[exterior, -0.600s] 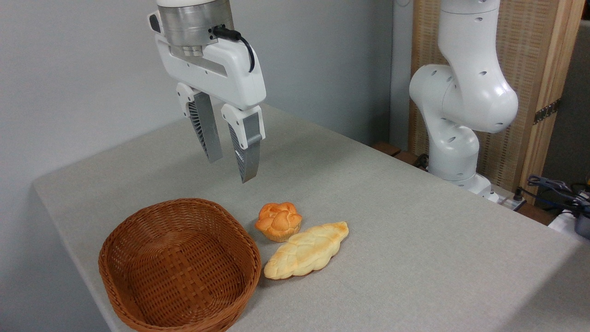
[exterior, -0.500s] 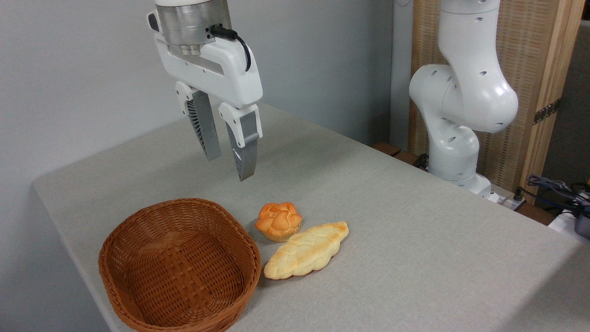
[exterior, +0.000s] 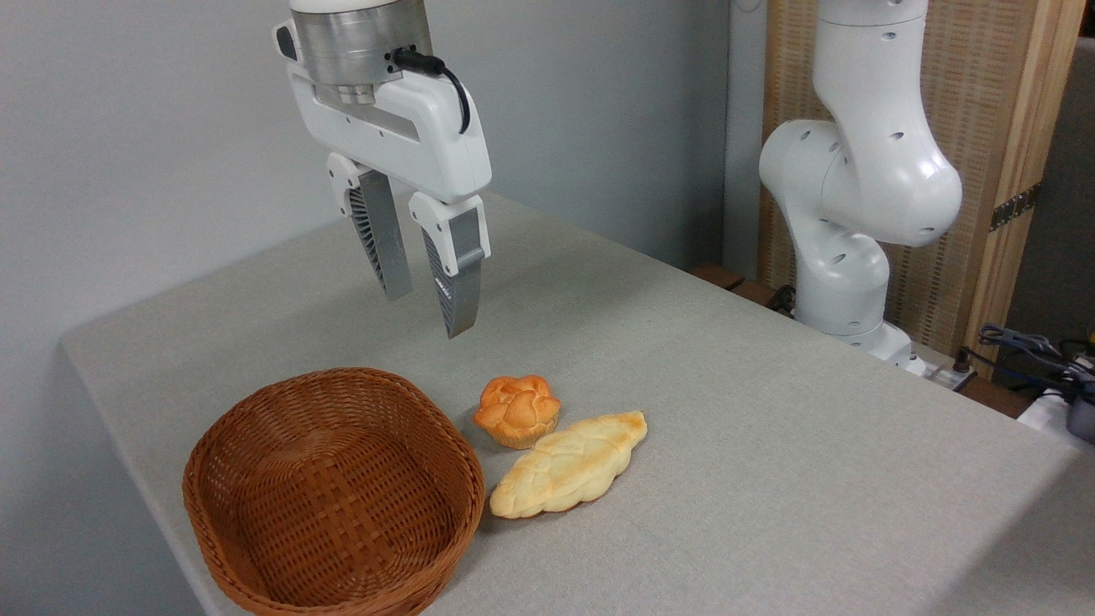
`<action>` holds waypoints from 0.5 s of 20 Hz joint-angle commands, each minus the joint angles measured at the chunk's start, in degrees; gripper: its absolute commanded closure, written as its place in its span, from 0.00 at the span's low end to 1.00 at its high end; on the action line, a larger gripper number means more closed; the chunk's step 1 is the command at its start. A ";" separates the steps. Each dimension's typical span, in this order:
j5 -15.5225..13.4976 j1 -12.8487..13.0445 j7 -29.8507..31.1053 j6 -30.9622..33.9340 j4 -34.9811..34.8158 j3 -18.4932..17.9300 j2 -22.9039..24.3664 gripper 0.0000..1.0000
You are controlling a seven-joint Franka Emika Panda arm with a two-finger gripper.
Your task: Put bread into the basket
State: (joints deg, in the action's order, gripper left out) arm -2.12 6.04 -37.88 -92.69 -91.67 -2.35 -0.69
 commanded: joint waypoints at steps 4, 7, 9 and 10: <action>3.09 0.03 -5.35 3.22 -5.96 -1.60 4.81 0.00; 4.14 0.03 -8.94 1.38 -12.99 -3.62 9.90 0.00; 4.14 0.12 -12.90 0.15 -17.73 -5.11 13.07 0.00; 4.14 0.12 -13.52 -0.91 -20.02 -5.91 13.86 0.00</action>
State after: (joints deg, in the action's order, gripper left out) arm 1.30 5.67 -47.36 -89.92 -102.32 -5.82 6.89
